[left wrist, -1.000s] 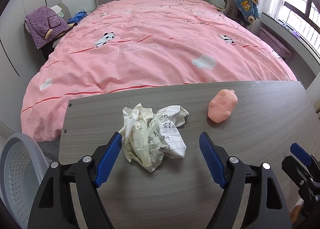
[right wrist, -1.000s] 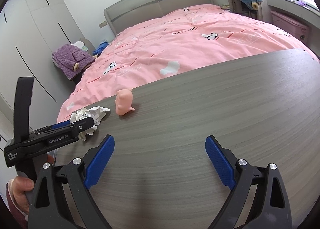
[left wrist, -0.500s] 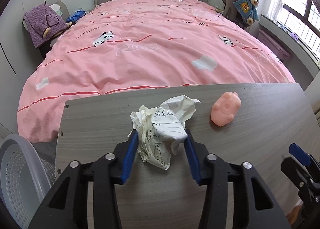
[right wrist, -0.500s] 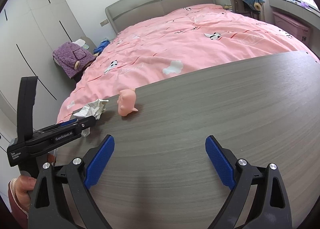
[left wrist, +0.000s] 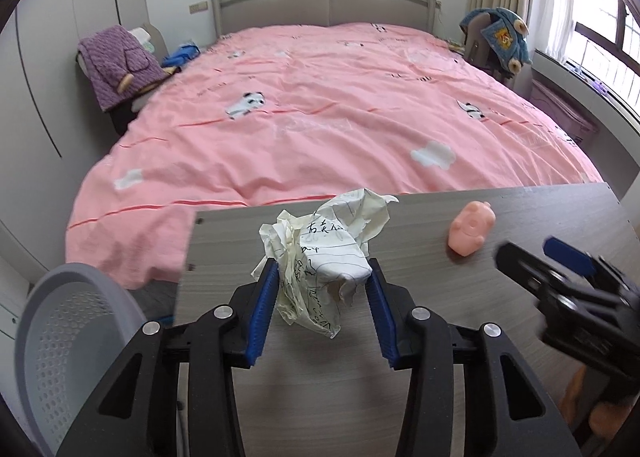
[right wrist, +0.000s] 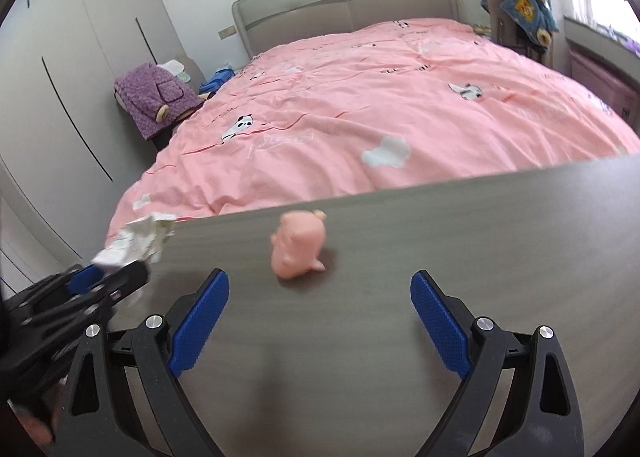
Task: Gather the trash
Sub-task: 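Grasp the pink pig toy with the right tool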
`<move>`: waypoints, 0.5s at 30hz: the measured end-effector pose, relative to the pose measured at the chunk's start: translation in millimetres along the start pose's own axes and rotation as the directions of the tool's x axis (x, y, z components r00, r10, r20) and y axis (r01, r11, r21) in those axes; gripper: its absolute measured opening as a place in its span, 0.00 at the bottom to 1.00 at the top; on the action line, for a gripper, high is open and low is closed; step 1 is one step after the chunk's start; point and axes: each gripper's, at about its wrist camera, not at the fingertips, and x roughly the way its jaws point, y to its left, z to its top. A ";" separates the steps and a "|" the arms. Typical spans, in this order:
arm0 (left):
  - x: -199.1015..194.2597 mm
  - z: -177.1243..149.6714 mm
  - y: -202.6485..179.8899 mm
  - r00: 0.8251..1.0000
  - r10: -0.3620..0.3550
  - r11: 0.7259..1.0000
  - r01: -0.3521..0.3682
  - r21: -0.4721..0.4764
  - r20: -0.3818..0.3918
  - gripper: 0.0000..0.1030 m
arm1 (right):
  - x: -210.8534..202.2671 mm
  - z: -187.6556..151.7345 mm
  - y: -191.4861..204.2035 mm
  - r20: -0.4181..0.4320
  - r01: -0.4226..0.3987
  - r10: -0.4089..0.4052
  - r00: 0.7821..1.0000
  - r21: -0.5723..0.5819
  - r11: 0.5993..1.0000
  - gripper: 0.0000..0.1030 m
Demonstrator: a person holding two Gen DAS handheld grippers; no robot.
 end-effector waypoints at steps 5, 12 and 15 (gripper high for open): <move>-9.3 -3.6 8.9 1.000 0.017 1.000 -0.017 -0.006 0.015 0.42 | 25.5 8.8 12.8 -0.038 0.041 -0.043 0.998 -0.048 0.998 0.77; -10.9 -8.1 20.0 1.000 0.021 0.999 -0.020 -0.028 0.008 0.42 | 44.9 15.1 17.2 -0.072 0.066 -0.071 0.995 -0.071 0.995 0.51; -13.5 -9.4 23.5 1.000 0.023 0.999 -0.022 -0.033 0.010 0.42 | 45.3 12.9 20.3 -0.071 0.057 -0.063 0.995 -0.090 0.994 0.36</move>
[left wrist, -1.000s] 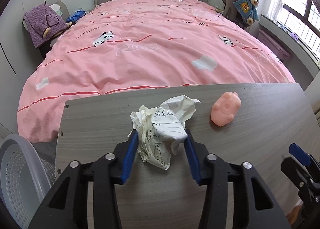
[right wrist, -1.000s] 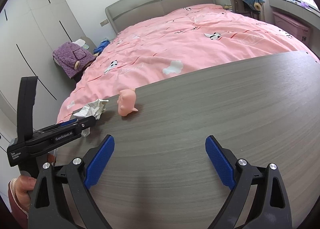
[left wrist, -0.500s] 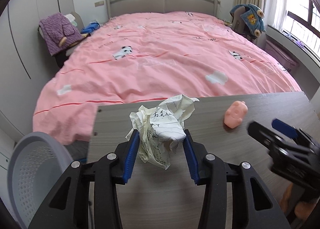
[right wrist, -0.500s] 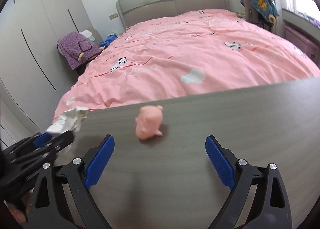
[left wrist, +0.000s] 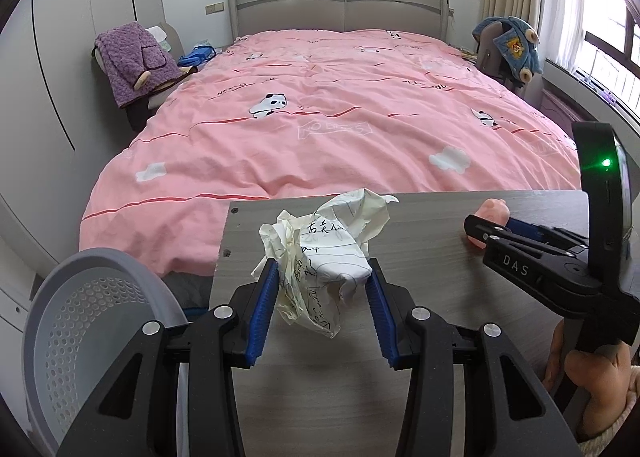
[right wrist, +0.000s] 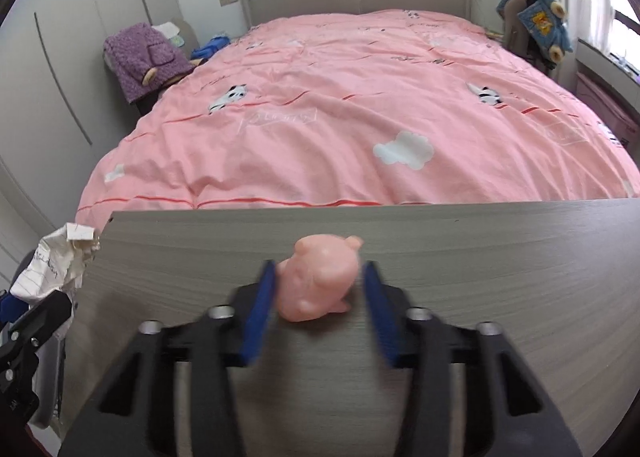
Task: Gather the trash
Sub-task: 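Grasp the pink pig toy with the right tool, then carry the paper and pig toy over the grey basket with both tools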
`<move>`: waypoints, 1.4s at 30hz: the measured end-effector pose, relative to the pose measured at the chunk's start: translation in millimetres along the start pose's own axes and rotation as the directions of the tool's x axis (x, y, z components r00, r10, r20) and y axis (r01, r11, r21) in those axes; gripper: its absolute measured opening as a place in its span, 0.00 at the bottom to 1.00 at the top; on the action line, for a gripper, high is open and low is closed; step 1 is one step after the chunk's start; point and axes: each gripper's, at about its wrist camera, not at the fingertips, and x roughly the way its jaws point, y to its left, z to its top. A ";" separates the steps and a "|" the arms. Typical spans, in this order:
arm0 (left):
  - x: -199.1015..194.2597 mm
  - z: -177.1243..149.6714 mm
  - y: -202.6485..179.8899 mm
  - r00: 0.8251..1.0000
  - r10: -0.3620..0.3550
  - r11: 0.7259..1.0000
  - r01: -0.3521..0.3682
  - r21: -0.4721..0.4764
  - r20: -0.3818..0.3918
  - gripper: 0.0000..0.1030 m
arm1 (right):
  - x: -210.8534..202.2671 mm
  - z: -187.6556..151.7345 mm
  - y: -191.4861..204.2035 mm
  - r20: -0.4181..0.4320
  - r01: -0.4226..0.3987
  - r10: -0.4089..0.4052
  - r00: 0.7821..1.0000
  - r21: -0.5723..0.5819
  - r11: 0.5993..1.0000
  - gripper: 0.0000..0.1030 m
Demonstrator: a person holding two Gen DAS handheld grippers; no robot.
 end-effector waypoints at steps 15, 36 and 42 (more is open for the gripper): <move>-38.7 -23.5 32.7 0.999 0.034 0.998 -0.032 -0.046 0.034 0.42 | -59.4 -34.6 42.3 0.065 -0.091 0.093 0.994 -0.033 0.995 0.36; -85.0 -87.4 146.4 0.985 0.171 0.969 -0.162 -0.188 0.032 0.42 | -89.4 -66.2 178.5 0.025 -0.275 0.288 0.957 -0.225 0.935 0.36; -80.3 -99.5 180.4 0.975 0.221 0.948 -0.217 -0.234 -0.012 0.42 | -81.2 -68.4 217.6 -0.022 -0.339 0.348 0.937 -0.286 0.896 0.36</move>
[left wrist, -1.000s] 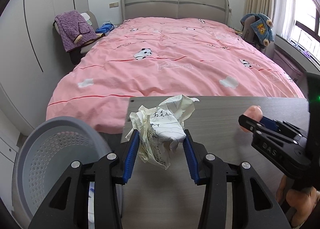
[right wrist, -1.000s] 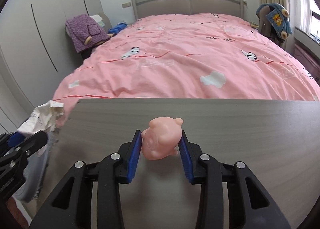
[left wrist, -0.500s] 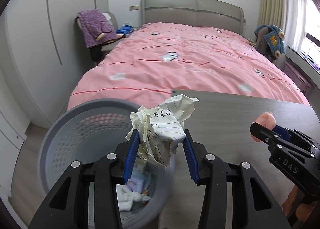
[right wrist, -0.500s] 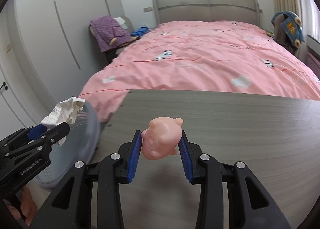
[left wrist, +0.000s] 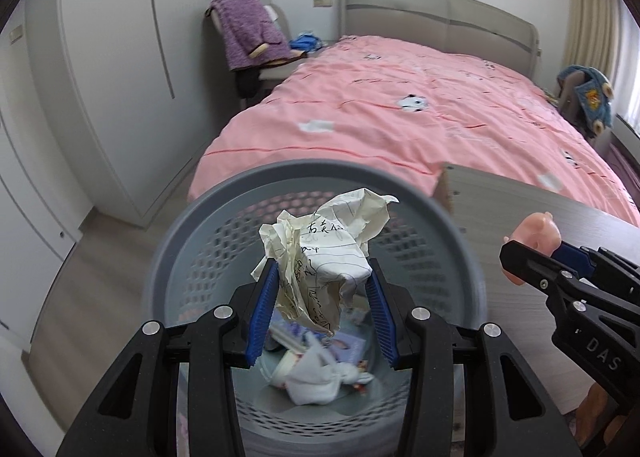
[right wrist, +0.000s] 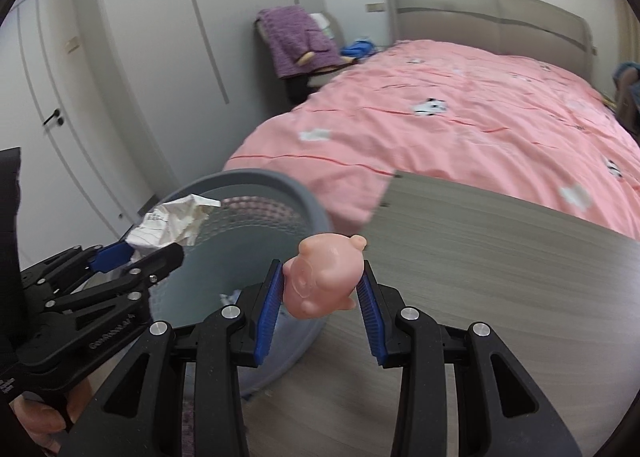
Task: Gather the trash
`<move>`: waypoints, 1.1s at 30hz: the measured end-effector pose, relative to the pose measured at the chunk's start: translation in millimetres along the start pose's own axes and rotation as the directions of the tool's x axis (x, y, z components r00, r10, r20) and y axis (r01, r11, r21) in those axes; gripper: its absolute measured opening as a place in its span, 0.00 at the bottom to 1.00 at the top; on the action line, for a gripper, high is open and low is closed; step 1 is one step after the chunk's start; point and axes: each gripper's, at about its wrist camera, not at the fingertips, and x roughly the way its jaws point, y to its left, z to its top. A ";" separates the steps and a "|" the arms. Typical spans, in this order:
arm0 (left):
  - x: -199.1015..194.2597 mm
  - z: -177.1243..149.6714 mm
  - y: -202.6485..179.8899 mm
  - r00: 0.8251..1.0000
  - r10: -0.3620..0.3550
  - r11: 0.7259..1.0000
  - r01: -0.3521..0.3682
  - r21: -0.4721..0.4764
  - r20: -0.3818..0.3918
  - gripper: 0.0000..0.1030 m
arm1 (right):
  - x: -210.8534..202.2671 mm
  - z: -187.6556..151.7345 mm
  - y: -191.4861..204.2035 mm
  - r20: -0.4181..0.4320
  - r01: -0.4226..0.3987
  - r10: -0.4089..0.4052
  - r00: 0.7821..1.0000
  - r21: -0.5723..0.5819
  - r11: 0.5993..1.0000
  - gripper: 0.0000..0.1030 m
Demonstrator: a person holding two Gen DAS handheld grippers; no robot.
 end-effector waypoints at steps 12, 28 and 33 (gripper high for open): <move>18.4 3.0 27.1 0.999 0.036 0.998 -0.038 -0.041 -0.038 0.43 | 32.2 10.4 28.2 -0.047 -0.069 0.067 0.997 -0.054 0.996 0.37; 18.8 5.6 39.8 0.997 0.065 0.995 -0.068 -0.078 -0.041 0.61 | 31.9 12.8 31.4 -0.033 -0.059 0.057 0.998 -0.059 0.996 0.47; 16.4 5.5 39.9 0.997 0.067 0.994 -0.070 -0.079 -0.038 0.62 | 29.9 12.7 28.7 -0.028 -0.056 0.055 0.998 -0.054 0.997 0.49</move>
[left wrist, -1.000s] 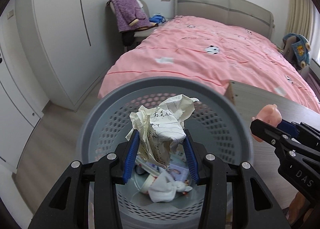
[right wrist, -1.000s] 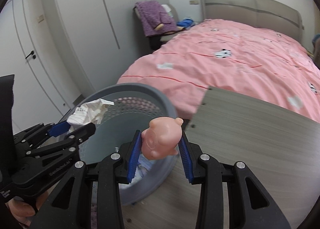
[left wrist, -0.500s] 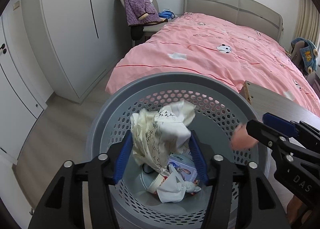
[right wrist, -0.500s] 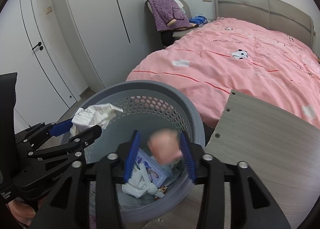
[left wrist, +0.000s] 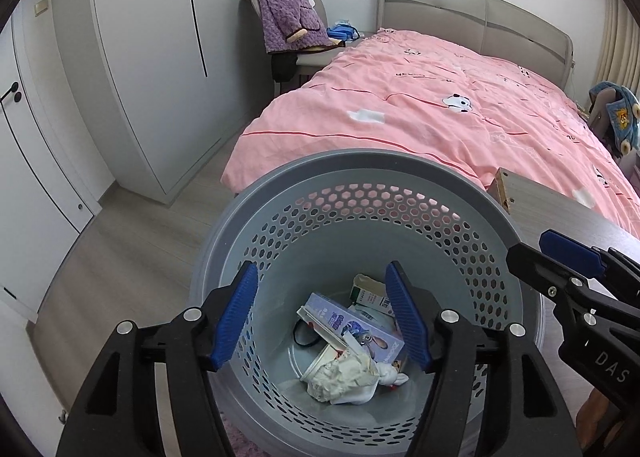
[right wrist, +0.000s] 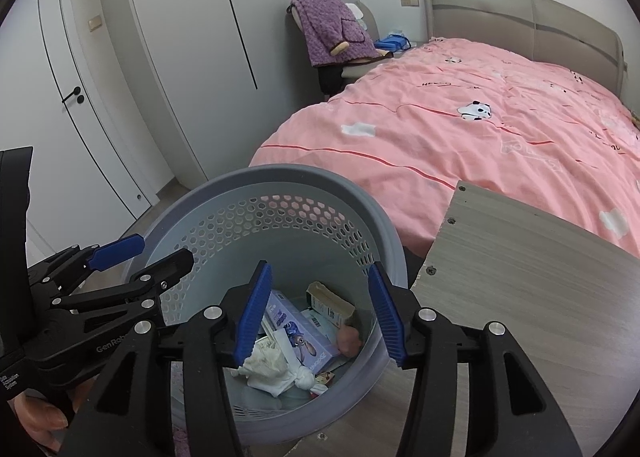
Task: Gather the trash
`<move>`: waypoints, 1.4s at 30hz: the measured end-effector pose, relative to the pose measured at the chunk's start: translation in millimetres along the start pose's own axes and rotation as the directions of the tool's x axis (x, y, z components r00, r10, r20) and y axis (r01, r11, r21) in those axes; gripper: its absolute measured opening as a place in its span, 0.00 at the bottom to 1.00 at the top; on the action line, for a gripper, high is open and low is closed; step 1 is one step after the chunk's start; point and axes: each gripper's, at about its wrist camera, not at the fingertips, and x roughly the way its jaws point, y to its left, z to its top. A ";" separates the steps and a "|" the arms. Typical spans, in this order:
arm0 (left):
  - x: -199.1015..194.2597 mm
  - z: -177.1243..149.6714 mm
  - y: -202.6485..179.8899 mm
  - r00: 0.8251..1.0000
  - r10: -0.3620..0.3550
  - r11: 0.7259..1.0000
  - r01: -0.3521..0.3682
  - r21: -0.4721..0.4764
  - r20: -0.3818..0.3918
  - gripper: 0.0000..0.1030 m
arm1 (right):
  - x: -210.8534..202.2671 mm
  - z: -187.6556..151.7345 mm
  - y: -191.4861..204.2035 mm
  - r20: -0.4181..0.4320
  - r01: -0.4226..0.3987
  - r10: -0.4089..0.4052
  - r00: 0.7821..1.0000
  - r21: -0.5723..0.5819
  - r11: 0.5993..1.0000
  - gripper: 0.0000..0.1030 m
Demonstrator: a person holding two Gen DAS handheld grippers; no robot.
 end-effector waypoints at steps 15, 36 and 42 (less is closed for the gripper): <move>-6.2 -2.8 1.8 1.000 0.010 1.000 -0.009 -0.009 0.008 0.67 | -6.0 -1.9 0.8 0.008 0.010 -0.010 1.000 -0.002 1.000 0.54; -20.0 -2.7 7.5 0.999 0.024 1.000 -0.024 -0.017 0.026 0.71 | -13.8 -2.5 3.8 0.032 0.035 -0.034 0.999 -0.009 0.999 0.77; -25.6 -2.9 7.2 0.999 0.025 1.000 -0.024 -0.018 0.034 0.71 | -18.9 -1.0 5.4 0.039 0.034 -0.034 0.999 -0.010 0.999 0.80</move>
